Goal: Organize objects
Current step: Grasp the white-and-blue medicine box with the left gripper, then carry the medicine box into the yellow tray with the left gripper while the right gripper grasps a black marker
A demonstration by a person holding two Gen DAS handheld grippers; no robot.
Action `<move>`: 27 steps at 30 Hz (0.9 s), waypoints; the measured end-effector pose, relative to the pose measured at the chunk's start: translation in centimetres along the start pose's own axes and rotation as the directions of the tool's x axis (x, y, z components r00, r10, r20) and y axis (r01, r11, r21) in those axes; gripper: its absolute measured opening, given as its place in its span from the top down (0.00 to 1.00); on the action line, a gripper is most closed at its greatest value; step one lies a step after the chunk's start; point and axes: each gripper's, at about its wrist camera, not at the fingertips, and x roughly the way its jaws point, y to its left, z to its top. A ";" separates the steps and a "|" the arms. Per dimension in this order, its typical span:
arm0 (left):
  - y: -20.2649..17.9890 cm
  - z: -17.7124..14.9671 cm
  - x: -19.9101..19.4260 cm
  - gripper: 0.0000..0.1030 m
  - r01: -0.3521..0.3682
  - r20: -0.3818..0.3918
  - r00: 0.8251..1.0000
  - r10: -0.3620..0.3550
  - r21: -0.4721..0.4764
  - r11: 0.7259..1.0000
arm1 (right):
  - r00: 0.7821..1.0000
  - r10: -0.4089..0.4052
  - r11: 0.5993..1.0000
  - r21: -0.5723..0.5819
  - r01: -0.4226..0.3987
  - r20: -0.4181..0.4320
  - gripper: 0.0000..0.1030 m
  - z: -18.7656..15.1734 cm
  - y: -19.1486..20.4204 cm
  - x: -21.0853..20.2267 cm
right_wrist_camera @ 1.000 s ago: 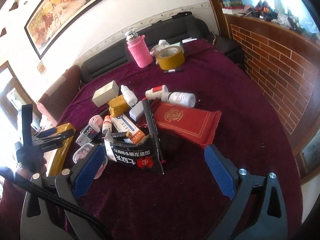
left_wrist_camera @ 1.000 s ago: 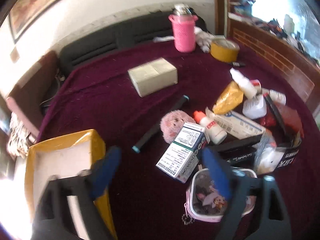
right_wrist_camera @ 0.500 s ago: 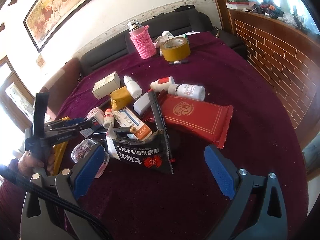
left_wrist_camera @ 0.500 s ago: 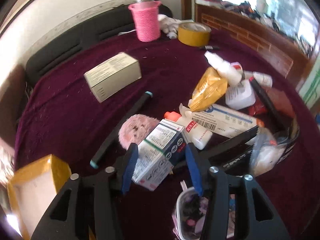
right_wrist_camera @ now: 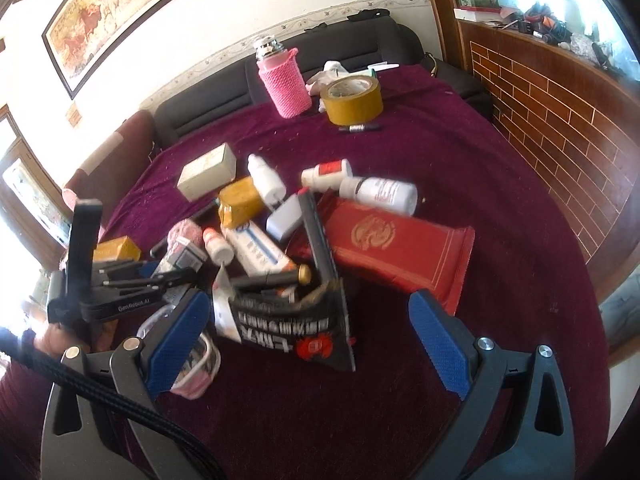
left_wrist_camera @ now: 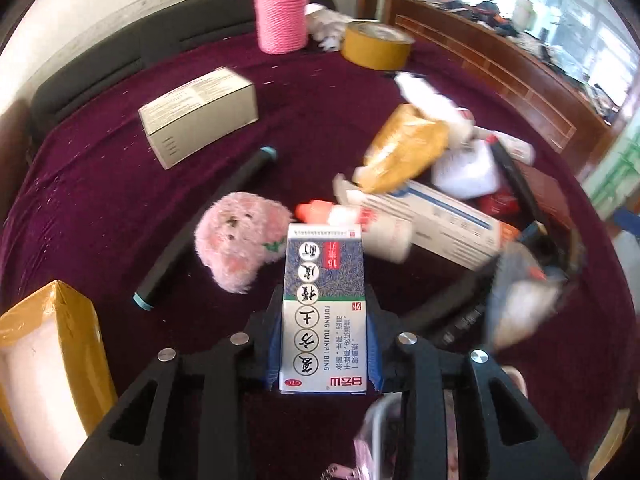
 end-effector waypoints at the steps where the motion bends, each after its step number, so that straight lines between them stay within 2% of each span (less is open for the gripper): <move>1: -0.1 0.0 0.6 0.71 -0.017 -0.012 1.000 0.017 -0.009 1.000 | 1.000 0.001 1.000 0.001 -0.001 0.001 0.02 0.4 0.0 0.1; 3: -0.8 -0.2 0.8 0.72 -0.043 0.008 0.999 0.043 -0.013 0.999 | 1.000 -0.003 1.000 -0.010 0.003 -0.008 0.02 1.3 0.2 0.5; 5: -1.1 -0.2 0.7 0.72 -0.038 0.006 0.999 0.038 -0.020 0.999 | 1.000 -0.014 1.000 -0.024 0.013 -0.026 0.02 2.2 0.4 1.2; 7: -1.0 -0.6 -0.8 0.72 0.013 0.039 0.999 -0.011 -0.040 0.999 | 0.998 -0.016 0.999 -0.039 0.014 -0.054 0.02 2.9 0.6 2.2; 9: -0.9 -1.1 -2.5 0.72 0.018 0.082 0.997 -0.014 -0.052 0.998 | 0.997 -0.023 0.998 -0.056 0.019 -0.075 0.06 3.6 0.8 3.3; 11: -0.3 -1.6 -4.5 0.72 0.053 0.121 0.992 -0.042 -0.088 0.995 | 0.994 -0.033 0.996 -0.081 0.025 -0.100 0.22 4.0 1.1 4.5; 13: 0.6 -2.4 -6.3 0.72 0.077 0.156 0.986 -0.058 -0.115 0.990 | 0.991 -0.043 0.995 -0.099 0.031 -0.125 0.33 4.4 1.4 5.8; 14: 1.0 -2.9 -7.0 0.72 0.085 0.167 0.984 -0.064 -0.125 0.988 | 0.989 -0.047 0.994 -0.107 0.033 -0.138 0.38 4.5 1.6 6.4; 16: 1.8 -3.6 -8.1 0.72 0.106 0.183 0.980 -0.078 -0.147 0.983 | 0.984 -0.061 0.992 -0.118 0.042 -0.166 0.41 4.5 1.7 7.8; 18: 2.4 -4.5 -9.0 0.72 0.108 0.194 0.978 -0.075 -0.162 0.981 | 0.978 -0.072 0.991 -0.122 0.049 -0.194 0.47 4.4 1.8 9.2; 20: 2.7 -5.5 -9.9 0.72 0.084 0.204 0.978 -0.049 -0.169 0.982 | 0.972 -0.090 0.990 -0.126 0.064 -0.215 0.64 4.1 1.8 10.3; 21: 2.8 -5.9 -10.3 0.72 0.075 0.207 0.978 -0.039 -0.173 0.982 | 0.970 -0.099 0.990 -0.125 0.072 -0.220 0.67 4.0 1.8 10.7; 23: 3.3 -6.7 -10.8 0.72 0.075 0.211 0.977 -0.035 -0.187 0.980 | 0.970 -0.128 0.986 -0.130 0.102 -0.206 0.80 3.8 1.8 10.9; 27: 4.1 -8.0 -11.7 0.72 0.071 0.228 0.973 -0.020 -0.214 0.974 | 0.971 -0.129 0.987 -0.116 0.107 -0.203 0.86 3.7 1.8 10.1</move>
